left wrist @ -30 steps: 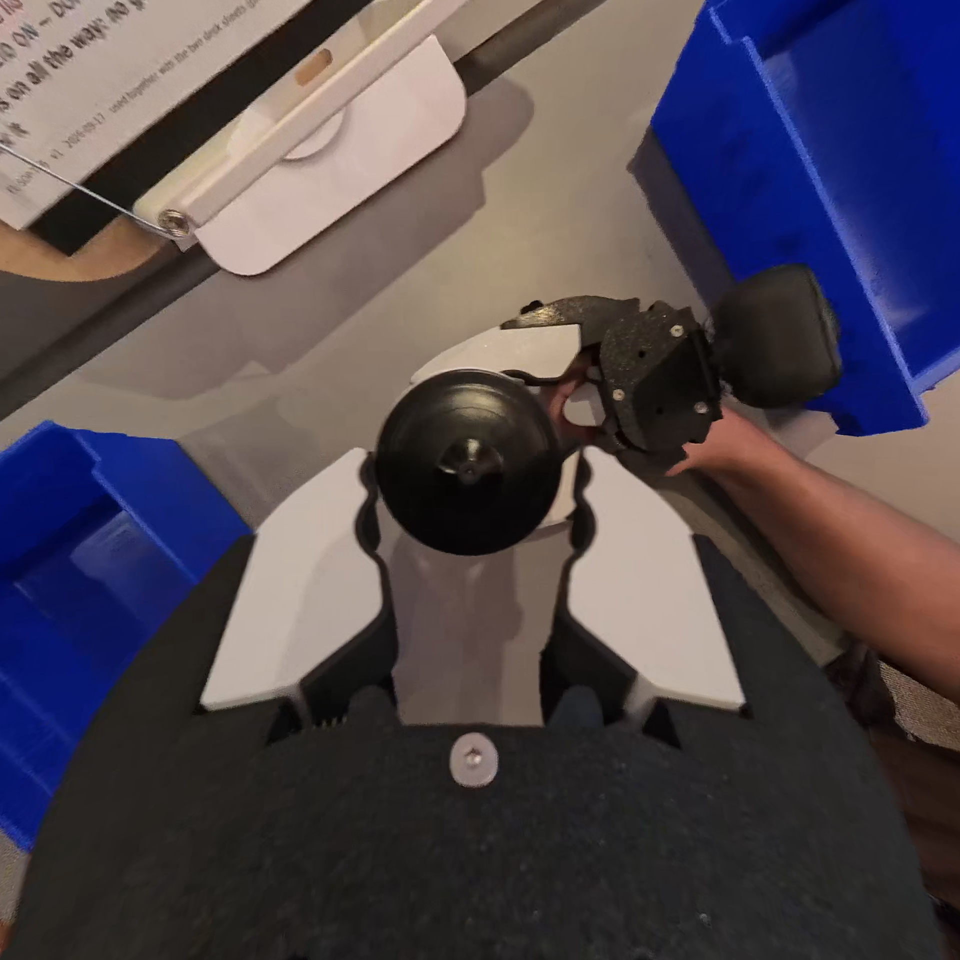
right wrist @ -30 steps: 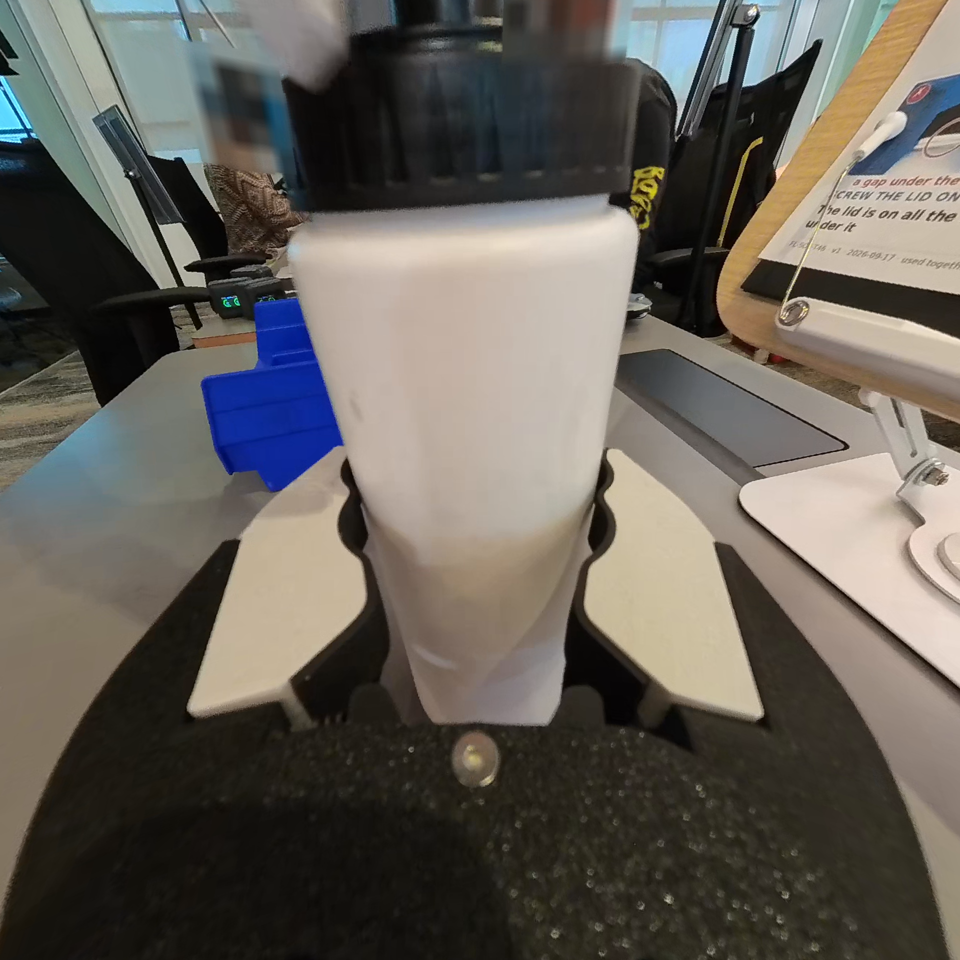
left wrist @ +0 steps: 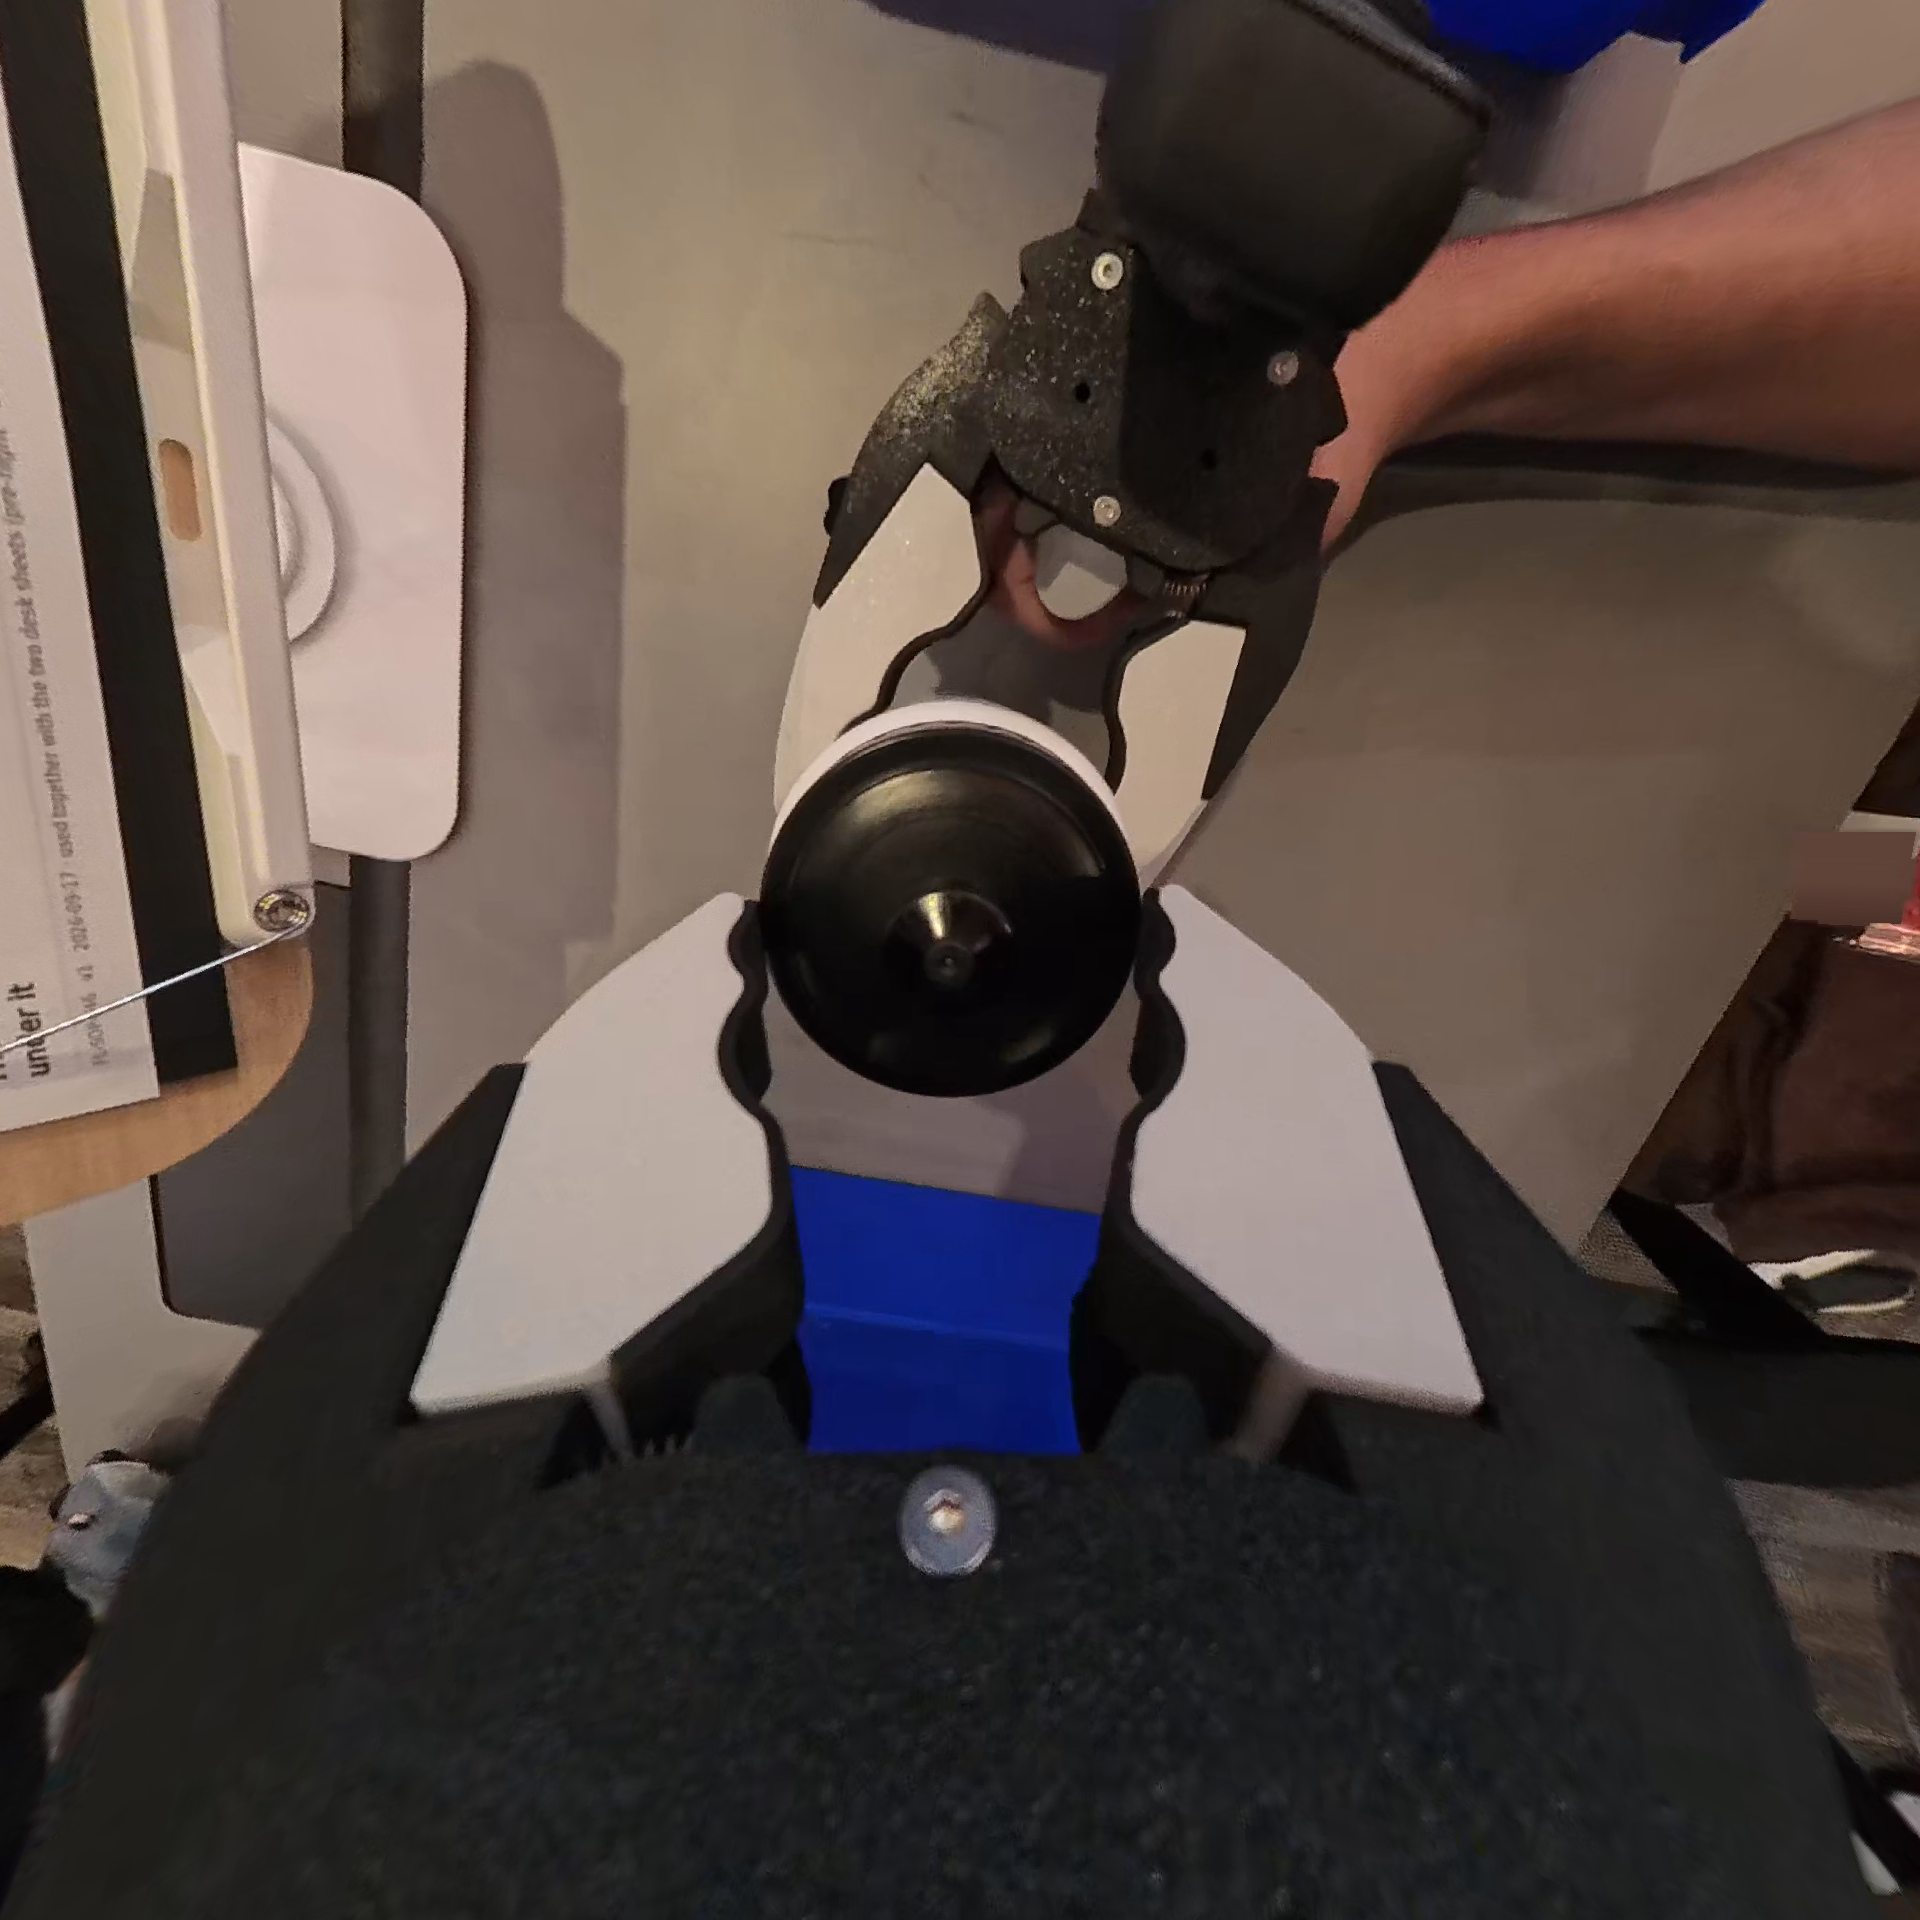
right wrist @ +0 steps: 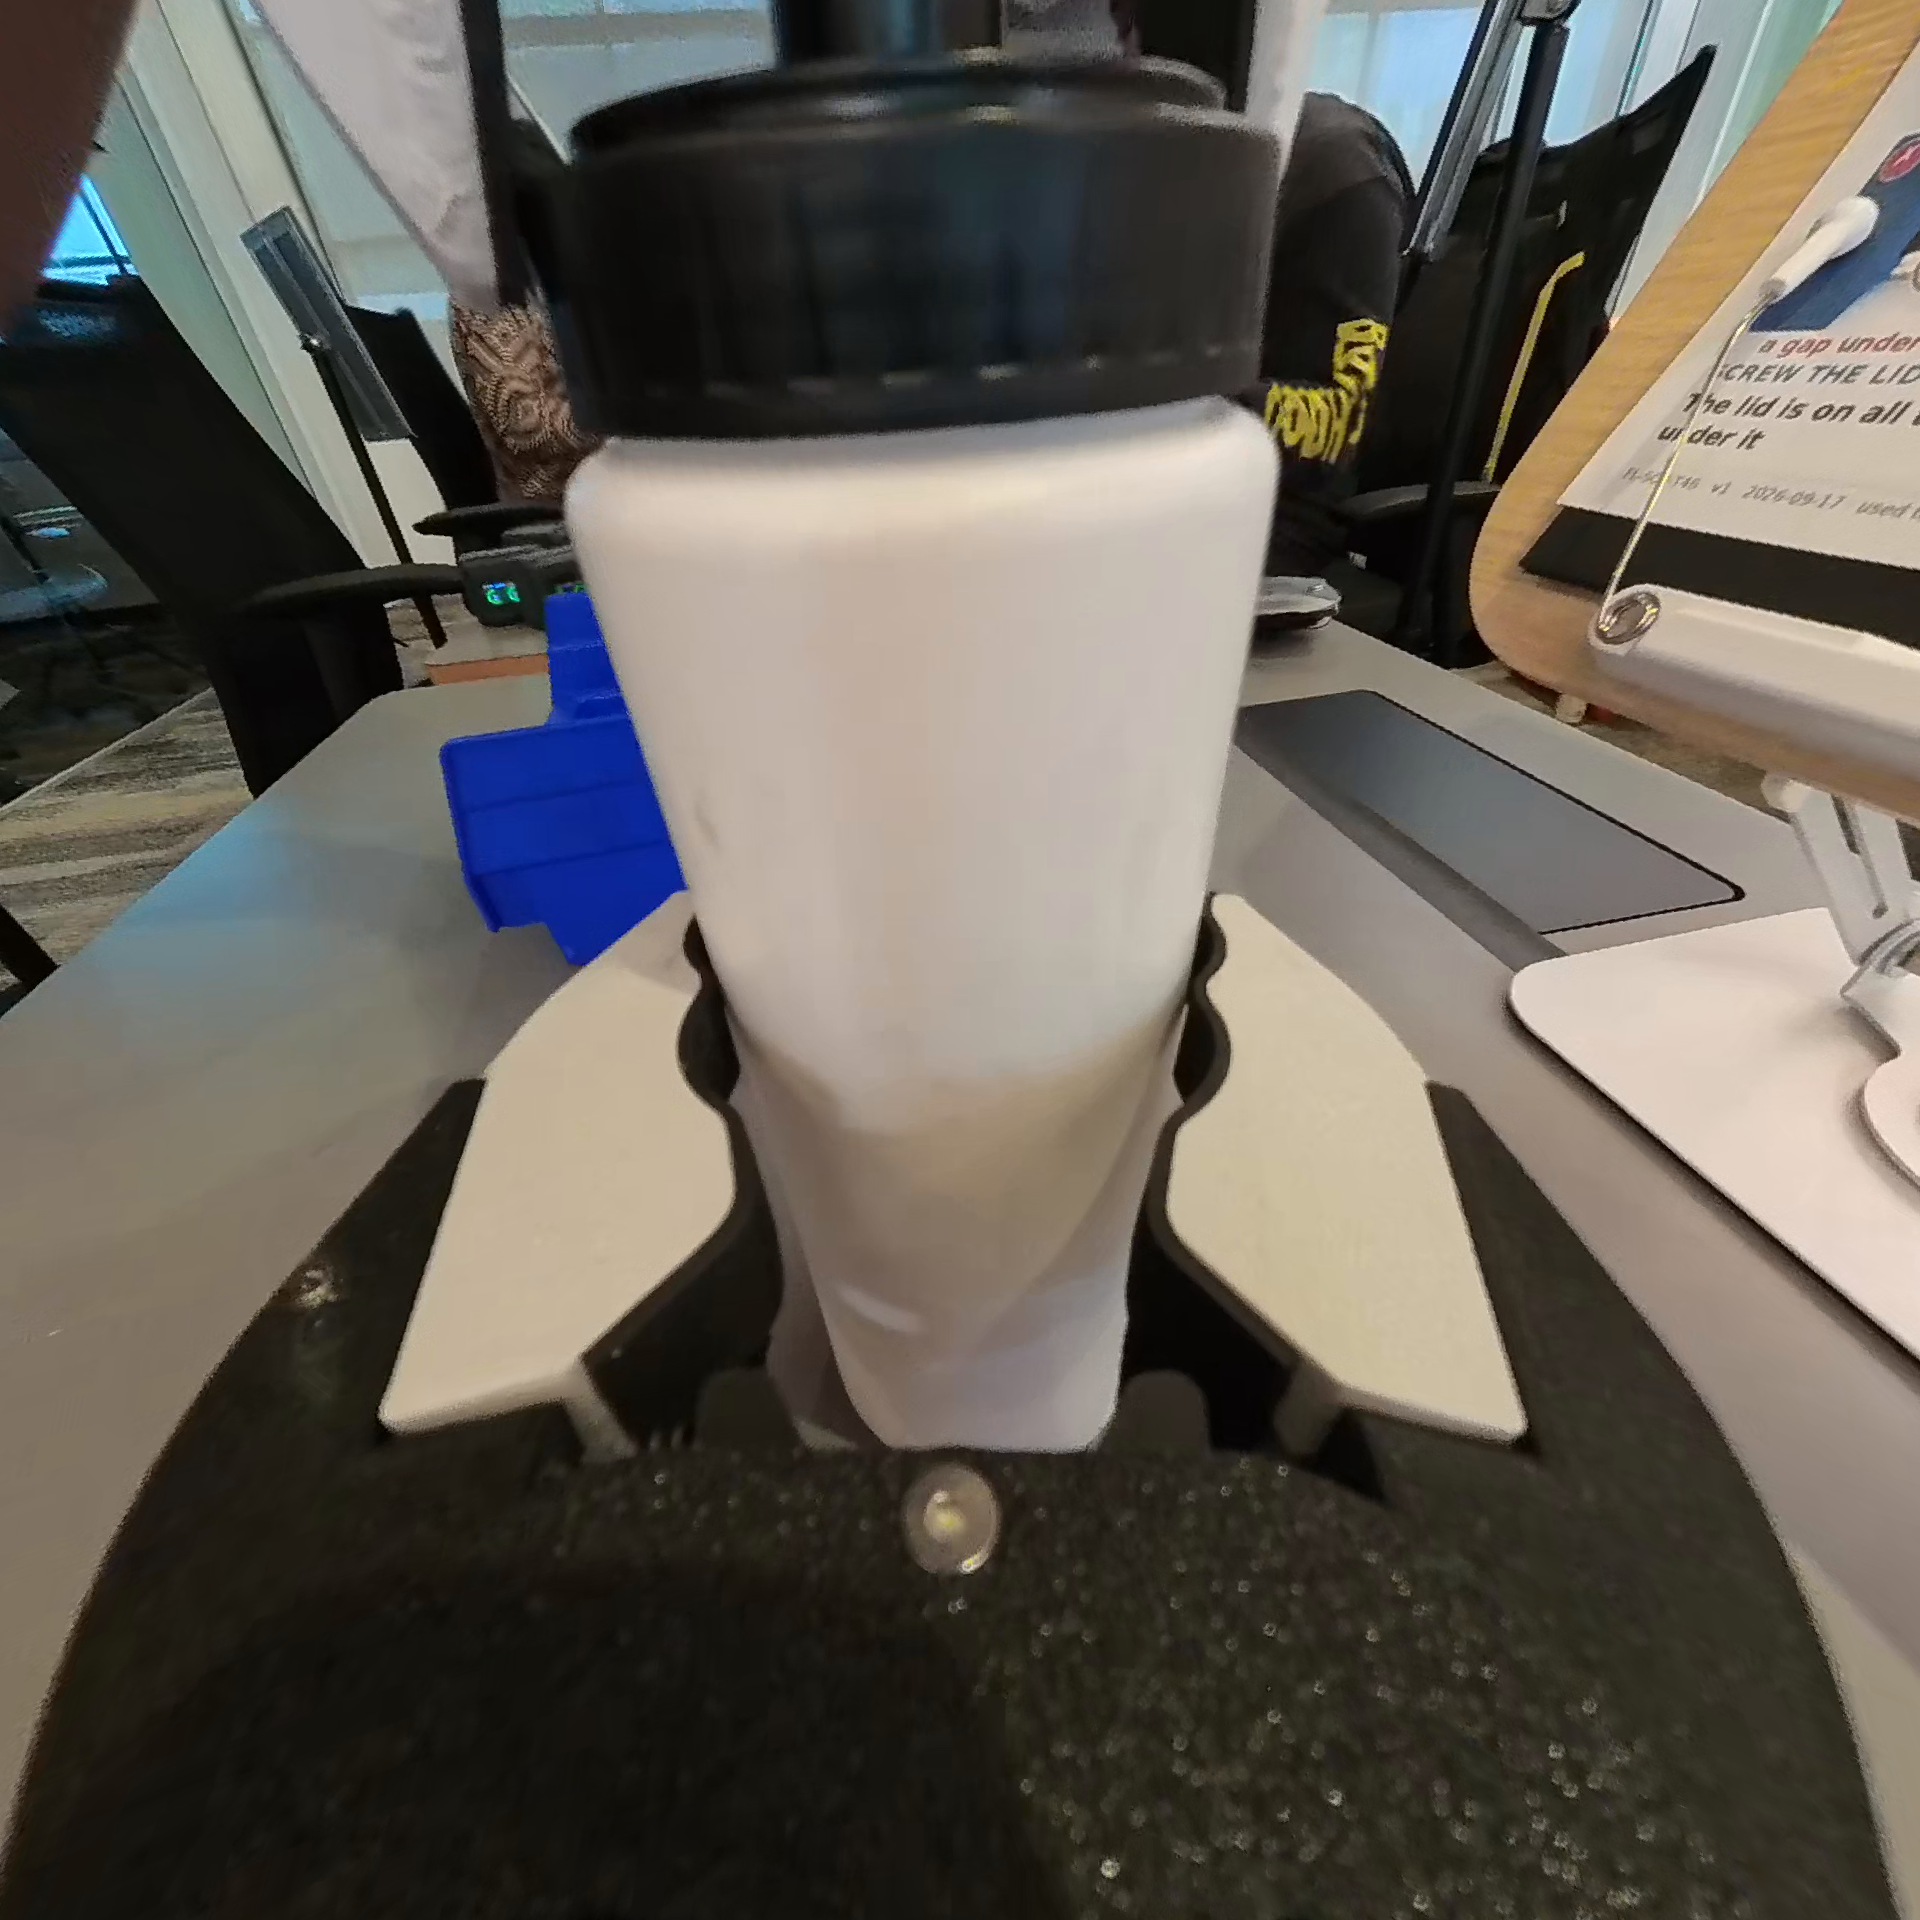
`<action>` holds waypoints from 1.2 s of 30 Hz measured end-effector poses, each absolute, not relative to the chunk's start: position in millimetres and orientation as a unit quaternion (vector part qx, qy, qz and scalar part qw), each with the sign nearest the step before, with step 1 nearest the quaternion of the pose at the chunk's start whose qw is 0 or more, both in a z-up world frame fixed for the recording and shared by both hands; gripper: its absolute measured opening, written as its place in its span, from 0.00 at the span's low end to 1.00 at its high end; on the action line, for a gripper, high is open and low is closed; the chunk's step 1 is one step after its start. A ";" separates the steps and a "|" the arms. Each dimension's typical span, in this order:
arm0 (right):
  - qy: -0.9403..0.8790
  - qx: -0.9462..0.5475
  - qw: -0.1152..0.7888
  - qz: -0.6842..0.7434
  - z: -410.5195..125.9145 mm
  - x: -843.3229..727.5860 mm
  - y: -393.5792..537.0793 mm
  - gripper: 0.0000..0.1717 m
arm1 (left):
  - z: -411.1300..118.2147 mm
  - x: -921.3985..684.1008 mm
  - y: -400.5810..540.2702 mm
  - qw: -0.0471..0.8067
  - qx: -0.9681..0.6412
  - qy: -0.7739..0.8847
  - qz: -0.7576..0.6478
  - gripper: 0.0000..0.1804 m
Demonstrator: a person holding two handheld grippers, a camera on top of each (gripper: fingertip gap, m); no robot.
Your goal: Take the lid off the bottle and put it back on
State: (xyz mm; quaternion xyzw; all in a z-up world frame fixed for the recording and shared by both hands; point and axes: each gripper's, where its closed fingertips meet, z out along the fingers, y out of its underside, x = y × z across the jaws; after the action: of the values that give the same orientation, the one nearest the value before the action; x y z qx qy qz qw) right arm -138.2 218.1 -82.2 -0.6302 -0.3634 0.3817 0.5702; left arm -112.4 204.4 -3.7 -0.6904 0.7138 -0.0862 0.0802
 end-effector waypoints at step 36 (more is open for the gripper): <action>-0.360 -0.618 0.579 0.390 -81.2 -141.4 217.9 0.50 | -17.7 -112.3 207.3 0.117 -0.858 0.494 -0.072 0.42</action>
State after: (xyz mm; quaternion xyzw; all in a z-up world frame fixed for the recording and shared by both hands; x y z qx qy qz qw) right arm -141.4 217.9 -81.2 -0.6185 -0.3598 0.3904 0.5793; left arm -112.3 207.3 -17.7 -0.8583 0.4943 -0.0723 0.1173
